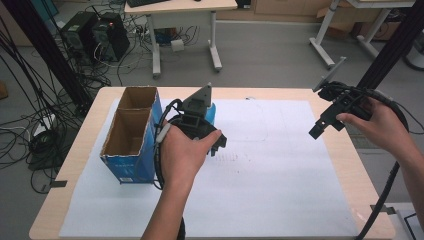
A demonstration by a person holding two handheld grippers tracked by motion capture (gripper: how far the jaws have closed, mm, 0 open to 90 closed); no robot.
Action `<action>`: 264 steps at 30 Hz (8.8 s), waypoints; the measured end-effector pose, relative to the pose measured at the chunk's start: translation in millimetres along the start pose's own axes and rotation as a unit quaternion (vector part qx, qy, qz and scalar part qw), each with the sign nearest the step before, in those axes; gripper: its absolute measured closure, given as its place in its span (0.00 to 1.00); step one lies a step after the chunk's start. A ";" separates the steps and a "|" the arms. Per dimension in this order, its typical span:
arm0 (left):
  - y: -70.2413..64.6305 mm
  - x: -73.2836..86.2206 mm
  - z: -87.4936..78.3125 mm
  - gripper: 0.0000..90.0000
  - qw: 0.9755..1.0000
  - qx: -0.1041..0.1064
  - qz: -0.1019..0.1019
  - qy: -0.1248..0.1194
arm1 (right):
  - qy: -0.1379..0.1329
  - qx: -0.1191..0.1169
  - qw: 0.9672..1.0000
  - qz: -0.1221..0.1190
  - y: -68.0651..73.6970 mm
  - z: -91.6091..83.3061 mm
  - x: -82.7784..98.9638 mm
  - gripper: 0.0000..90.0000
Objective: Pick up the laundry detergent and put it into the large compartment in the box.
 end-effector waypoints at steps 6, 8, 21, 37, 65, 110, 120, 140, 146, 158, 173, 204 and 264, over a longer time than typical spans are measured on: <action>0.5 -8.3 -3.8 0.07 1.000 0.001 0.000 -0.008 | 0.000 0.001 1.000 0.000 0.5 -0.1 0.4 0.05; 0.4 -12.3 -5.6 0.07 1.000 0.000 0.001 -0.010 | 0.000 0.001 1.000 0.002 0.1 -0.4 0.8 0.05; 0.3 -36.4 -7.3 0.07 1.000 0.000 0.004 -0.016 | 0.003 0.000 1.000 0.008 -5.7 -0.5 3.0 0.05; 0.1 -70.8 -2.9 0.07 1.000 -0.002 0.006 -0.021 | 0.008 -0.001 1.000 0.006 -8.1 1.8 0.9 0.05; 2.9 -119.8 10.0 0.07 1.000 -0.001 0.003 -0.025 | 0.011 0.000 1.000 0.013 -14.1 6.0 -8.2 0.05; 7.9 -157.3 54.9 0.08 1.000 0.006 -0.010 0.007 | 0.018 0.004 1.000 0.015 -18.5 12.7 -10.8 0.05; 8.3 -159.1 62.3 0.09 1.000 0.005 -0.012 0.013 | 0.019 0.004 1.000 0.015 -18.0 14.6 -11.4 0.05; 4.0 -162.2 71.0 0.35 1.000 -0.012 -0.012 0.024 | 0.018 0.004 1.000 0.013 -18.2 15.8 -10.7 0.05; 1.9 -161.6 71.2 0.42 1.000 -0.012 -0.011 0.021 | 0.018 0.004 1.000 0.013 -18.2 15.4 -10.3 0.05; 2.7 -157.5 70.6 0.42 1.000 -0.011 -0.014 0.010 | 0.021 0.006 1.000 0.014 -17.7 15.6 -9.5 0.05; 0.6 -153.2 69.5 0.43 1.000 -0.012 0.005 0.004 | 0.017 0.005 1.000 0.015 -17.5 13.1 -6.7 0.05; 9.0 -133.3 5.6 0.43 1.000 -0.019 -0.003 -0.019 | 0.004 -0.001 1.000 0.018 -14.2 7.3 -2.6 0.05; 150.9 -47.1 -184.2 0.43 0.978 -0.078 -0.157 -0.109 | -0.004 0.014 1.000 -0.011 29.7 -4.0 -23.7 0.05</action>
Point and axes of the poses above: each handheld gripper's, and its own axes: z roughly forward along the jaws, x roughly out of its underside, y roughly to its left, the point moved 7 cm from there along z, roughly forward along the jaws, and after that the axes turned 2 degrees about x, right-handed, at the moved point
